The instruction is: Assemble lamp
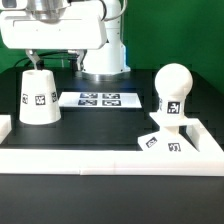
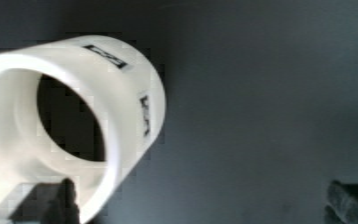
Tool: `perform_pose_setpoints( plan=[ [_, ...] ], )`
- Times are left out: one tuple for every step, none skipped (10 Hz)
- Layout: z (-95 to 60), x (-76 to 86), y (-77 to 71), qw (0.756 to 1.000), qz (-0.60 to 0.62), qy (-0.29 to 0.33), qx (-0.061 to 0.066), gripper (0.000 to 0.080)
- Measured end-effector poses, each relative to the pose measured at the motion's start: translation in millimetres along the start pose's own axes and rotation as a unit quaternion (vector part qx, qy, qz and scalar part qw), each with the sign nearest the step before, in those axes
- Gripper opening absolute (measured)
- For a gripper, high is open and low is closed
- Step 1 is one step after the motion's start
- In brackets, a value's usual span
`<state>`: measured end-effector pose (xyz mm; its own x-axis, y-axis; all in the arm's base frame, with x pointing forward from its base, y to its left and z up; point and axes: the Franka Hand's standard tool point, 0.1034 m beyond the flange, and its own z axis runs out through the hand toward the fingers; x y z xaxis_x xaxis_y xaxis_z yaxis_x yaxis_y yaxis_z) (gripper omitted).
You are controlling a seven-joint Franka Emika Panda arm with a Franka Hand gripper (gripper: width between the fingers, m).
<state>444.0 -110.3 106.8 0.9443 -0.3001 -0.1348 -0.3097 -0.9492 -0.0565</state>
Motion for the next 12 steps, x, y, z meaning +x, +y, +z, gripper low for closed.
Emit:
perform_pose_setpoints(
  plan=[
    [0.7,-0.5,3.9,1.000,-0.001,-0.001,0.000,0.0699],
    [2.8,-1.0,6.7,1.000,-0.002,0.000,0.000,0.0699],
    [6.6,-0.9,8.4,1.000,-0.003,0.001,-0.003,0.0699],
    [10.3,-0.4,9.6,1.000,-0.005,0.001,-0.005,0.0699],
    [14.1,0.0,10.6,1.000,-0.006,0.002,-0.007,0.0699],
    [17.6,0.1,11.2,1.000,-0.006,0.002,-0.008,0.0699],
    [19.8,-0.7,11.3,1.000,-0.006,0.000,-0.009,0.0699],
    [20.7,-1.0,10.9,1.000,-0.007,-0.001,-0.009,0.0699],
    [22.1,-1.4,10.0,1.000,-0.008,-0.002,-0.010,0.0699],
    [22.7,-1.6,9.8,1.000,-0.009,-0.003,-0.010,0.0577],
    [22.7,-1.5,9.8,1.000,-0.009,-0.003,-0.010,0.0442],
    [22.8,-1.6,9.8,1.000,-0.009,-0.003,-0.010,0.0442]
  ],
)
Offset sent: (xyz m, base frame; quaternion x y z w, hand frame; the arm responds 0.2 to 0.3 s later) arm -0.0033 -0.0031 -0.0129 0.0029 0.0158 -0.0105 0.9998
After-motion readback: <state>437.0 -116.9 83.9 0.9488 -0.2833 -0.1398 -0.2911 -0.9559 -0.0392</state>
